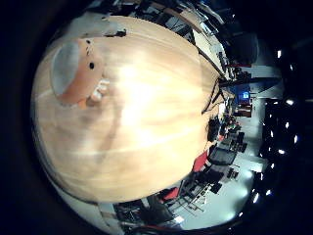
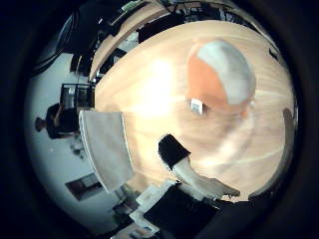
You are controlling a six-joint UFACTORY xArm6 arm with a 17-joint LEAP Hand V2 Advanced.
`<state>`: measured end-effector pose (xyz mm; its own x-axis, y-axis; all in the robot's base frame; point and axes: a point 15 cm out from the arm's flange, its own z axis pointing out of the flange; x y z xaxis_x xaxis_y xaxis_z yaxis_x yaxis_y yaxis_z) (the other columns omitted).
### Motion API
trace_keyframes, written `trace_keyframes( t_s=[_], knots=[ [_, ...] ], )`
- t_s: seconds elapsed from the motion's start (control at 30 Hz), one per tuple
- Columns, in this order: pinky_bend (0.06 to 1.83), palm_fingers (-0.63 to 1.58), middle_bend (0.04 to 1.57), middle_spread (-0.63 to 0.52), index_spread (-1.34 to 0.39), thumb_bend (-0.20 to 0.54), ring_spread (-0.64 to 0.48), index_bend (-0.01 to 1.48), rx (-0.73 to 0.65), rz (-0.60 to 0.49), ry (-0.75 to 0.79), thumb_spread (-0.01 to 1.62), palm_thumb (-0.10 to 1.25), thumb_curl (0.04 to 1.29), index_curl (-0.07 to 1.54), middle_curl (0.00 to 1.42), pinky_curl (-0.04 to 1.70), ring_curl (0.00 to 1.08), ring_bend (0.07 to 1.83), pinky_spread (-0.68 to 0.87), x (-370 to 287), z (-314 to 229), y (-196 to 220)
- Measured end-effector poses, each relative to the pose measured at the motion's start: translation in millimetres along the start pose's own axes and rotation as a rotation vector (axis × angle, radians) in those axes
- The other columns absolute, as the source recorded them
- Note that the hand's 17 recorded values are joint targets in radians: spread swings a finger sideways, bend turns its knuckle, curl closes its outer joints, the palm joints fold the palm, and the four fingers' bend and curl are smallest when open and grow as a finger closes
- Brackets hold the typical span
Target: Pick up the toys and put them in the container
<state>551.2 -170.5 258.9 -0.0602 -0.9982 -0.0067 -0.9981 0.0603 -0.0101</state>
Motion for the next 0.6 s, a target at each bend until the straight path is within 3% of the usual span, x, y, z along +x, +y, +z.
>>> trace_keyframes(
  t_s=[0.6],
  knots=[
    [0.84,0.26,0.26,-0.19,-0.47,-0.037,-0.11,0.16,-0.08,-0.033,-0.02,0.9,0.28,0.29,0.29,0.36,0.04,0.2,0.61,0.25,3,68,-14]
  ],
)
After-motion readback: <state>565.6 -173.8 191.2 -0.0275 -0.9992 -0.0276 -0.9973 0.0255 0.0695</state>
